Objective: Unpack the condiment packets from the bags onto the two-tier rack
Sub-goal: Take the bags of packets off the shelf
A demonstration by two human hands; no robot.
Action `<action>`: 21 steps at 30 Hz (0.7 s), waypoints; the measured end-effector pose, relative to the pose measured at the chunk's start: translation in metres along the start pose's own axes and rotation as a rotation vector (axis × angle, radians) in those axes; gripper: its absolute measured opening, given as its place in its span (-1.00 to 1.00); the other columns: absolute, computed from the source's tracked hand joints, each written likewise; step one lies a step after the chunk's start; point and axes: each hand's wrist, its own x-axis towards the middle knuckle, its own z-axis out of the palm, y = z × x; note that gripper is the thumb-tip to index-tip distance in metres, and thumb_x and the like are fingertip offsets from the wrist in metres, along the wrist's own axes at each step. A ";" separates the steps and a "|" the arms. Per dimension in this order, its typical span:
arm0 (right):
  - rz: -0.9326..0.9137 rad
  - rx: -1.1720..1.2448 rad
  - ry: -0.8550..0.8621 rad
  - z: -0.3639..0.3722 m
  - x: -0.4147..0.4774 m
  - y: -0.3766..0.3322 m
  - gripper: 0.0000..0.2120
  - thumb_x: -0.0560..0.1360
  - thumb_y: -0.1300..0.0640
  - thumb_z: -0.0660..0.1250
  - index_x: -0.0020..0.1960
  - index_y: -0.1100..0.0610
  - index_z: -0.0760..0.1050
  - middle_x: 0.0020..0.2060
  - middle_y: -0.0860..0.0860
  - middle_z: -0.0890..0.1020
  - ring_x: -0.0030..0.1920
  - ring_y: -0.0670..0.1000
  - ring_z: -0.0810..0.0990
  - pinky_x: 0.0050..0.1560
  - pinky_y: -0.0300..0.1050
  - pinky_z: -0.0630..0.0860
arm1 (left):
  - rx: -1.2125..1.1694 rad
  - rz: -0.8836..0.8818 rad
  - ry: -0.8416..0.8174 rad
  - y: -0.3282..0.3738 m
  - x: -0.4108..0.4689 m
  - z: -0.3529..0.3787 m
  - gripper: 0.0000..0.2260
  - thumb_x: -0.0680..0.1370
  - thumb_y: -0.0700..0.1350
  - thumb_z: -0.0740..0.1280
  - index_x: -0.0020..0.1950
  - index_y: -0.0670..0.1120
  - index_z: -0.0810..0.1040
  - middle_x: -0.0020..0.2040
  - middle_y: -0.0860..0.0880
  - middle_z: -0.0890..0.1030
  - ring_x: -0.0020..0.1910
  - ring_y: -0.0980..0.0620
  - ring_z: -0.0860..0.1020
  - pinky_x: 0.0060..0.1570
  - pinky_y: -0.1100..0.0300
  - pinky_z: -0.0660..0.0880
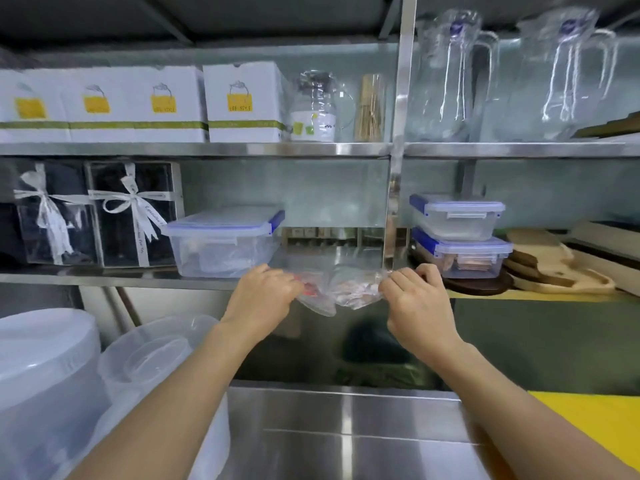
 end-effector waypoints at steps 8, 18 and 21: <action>0.091 0.042 -0.117 -0.105 -0.024 -0.019 -0.86 0.19 0.31 0.38 -0.43 0.15 0.44 -0.51 0.03 0.54 -0.44 0.10 0.50 -0.20 -0.09 0.16 | -0.143 -0.102 -0.220 0.029 -0.044 -0.099 -0.85 0.47 -0.15 0.34 -0.02 0.02 0.64 -0.04 0.02 0.68 -0.04 -0.04 0.59 0.03 0.13 0.46; 0.189 0.181 -0.502 -0.200 -0.106 -0.048 -0.80 0.39 0.36 0.18 -0.32 0.10 0.35 -0.33 0.02 0.50 -0.19 0.14 0.50 -0.18 -0.10 0.06 | -0.415 -0.126 -0.572 0.078 -0.150 -0.171 -0.87 0.47 -0.14 0.35 -0.09 0.07 0.66 -0.23 0.17 0.61 -0.25 0.21 0.47 -0.34 0.42 0.26; 0.188 0.228 -0.532 -0.217 -0.120 -0.060 -0.80 0.44 0.33 0.15 -0.30 0.11 0.37 -0.29 0.05 0.54 -0.18 0.15 0.48 -0.16 -0.11 0.08 | -0.460 -0.093 -0.624 0.086 -0.169 -0.185 -0.85 0.49 -0.16 0.33 -0.06 0.04 0.66 -0.21 0.17 0.61 -0.25 0.20 0.46 -0.25 0.31 0.37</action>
